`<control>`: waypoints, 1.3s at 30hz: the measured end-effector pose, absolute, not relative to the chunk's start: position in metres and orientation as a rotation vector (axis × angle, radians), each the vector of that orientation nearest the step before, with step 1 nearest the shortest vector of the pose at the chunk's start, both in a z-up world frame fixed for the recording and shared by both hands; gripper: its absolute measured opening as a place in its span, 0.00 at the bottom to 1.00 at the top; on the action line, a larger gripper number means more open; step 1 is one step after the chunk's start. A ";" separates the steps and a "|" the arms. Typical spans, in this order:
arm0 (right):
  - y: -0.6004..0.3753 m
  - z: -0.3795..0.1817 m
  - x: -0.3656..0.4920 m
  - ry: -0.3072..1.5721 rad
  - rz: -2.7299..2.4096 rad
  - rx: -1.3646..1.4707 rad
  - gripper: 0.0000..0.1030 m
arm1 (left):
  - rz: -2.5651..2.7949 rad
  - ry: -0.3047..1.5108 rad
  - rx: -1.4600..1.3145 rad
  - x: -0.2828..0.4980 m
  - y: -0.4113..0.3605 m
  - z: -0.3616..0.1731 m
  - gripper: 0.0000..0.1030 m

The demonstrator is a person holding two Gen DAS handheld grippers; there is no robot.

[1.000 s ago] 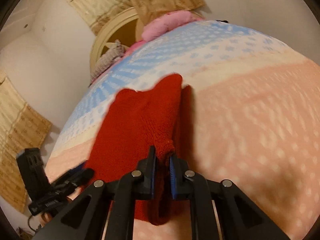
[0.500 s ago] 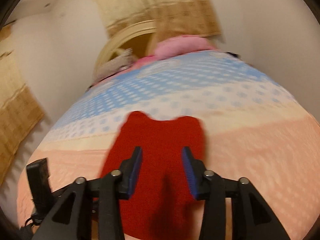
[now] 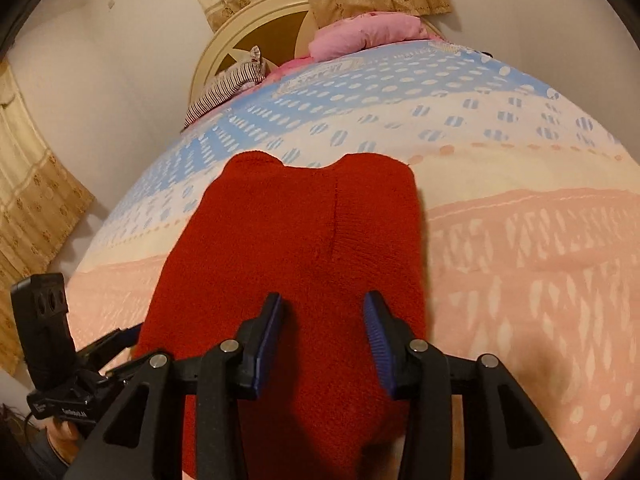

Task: Fold small clothes
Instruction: 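Press the narrowed folded sweater flat with the right tool, then grasp the end of the red sweater bundle with the right tool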

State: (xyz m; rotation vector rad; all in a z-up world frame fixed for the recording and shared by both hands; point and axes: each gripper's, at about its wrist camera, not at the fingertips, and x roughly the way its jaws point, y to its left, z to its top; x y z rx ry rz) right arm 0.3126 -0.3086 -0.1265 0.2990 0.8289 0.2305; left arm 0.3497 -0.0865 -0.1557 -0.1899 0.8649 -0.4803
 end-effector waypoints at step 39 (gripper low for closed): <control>-0.320 -0.141 0.284 0.829 0.315 0.358 0.68 | -0.485 0.857 -0.196 0.344 -0.086 -0.155 1.00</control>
